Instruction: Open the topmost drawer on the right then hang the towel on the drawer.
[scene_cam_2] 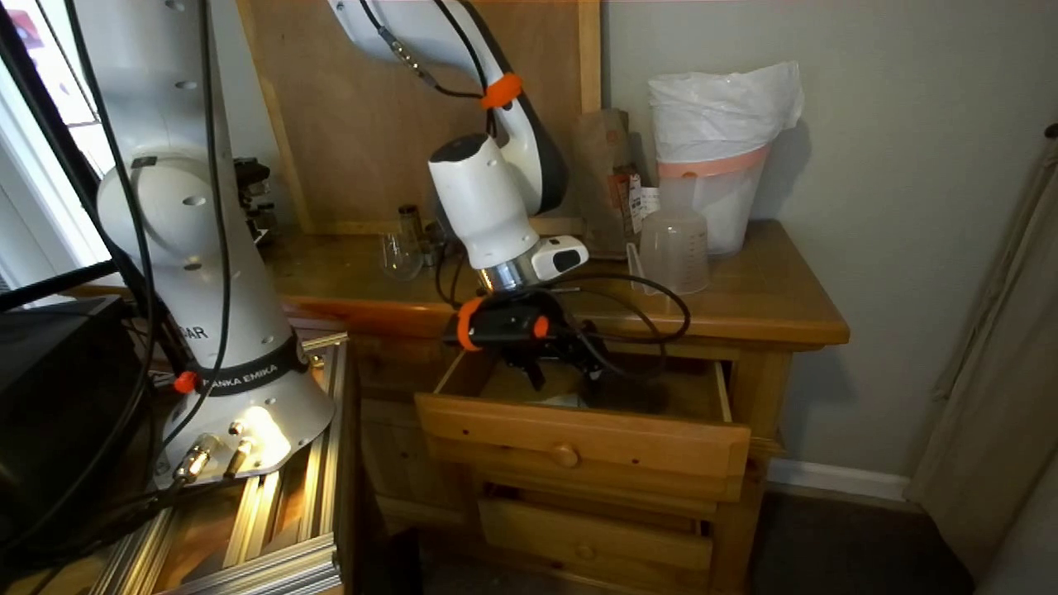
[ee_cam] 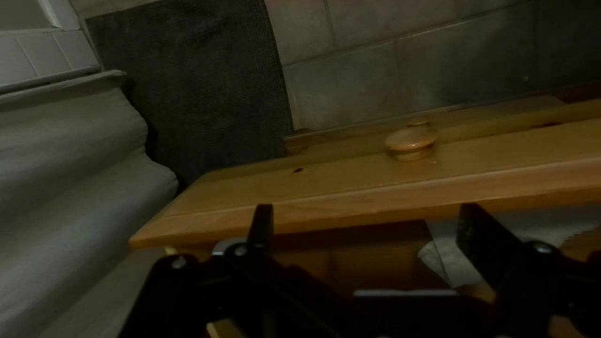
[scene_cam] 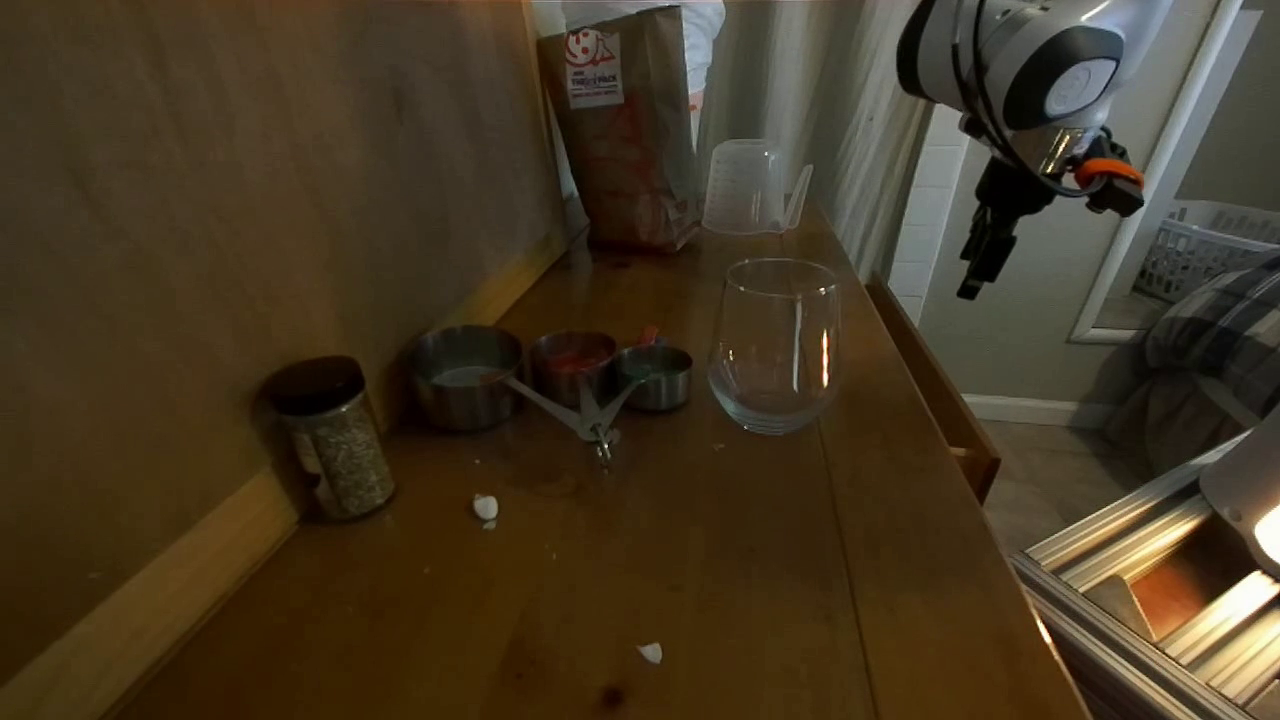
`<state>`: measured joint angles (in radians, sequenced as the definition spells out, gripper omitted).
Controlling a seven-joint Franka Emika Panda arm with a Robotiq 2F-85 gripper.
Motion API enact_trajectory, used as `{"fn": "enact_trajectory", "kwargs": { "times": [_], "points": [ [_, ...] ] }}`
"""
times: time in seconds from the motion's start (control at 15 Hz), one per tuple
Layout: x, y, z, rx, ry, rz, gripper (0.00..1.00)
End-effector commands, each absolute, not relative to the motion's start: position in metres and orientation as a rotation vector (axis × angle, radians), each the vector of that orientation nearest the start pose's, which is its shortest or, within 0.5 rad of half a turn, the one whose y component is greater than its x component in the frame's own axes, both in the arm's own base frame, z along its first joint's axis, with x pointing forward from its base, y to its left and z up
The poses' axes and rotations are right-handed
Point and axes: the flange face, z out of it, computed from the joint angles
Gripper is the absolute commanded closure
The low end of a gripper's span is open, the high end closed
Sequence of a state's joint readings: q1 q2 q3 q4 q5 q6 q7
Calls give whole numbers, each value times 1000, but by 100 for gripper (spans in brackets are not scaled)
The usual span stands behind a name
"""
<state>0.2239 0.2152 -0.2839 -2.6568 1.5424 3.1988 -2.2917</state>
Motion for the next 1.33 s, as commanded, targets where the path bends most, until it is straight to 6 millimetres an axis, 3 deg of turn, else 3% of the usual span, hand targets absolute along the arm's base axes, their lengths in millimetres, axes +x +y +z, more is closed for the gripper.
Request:
{"fn": "enact_trajectory", "kwargs": {
  "times": [0.0,0.33,0.6,1.27],
  "points": [
    [352,-95,188,-3051,-1281,-361,0],
    [347,-69,176,-2908,-1396,-340,0],
    [359,-58,168,-2767,-1491,-359,0],
    [379,-58,146,-2608,-1423,-416,0]
  ]
}}
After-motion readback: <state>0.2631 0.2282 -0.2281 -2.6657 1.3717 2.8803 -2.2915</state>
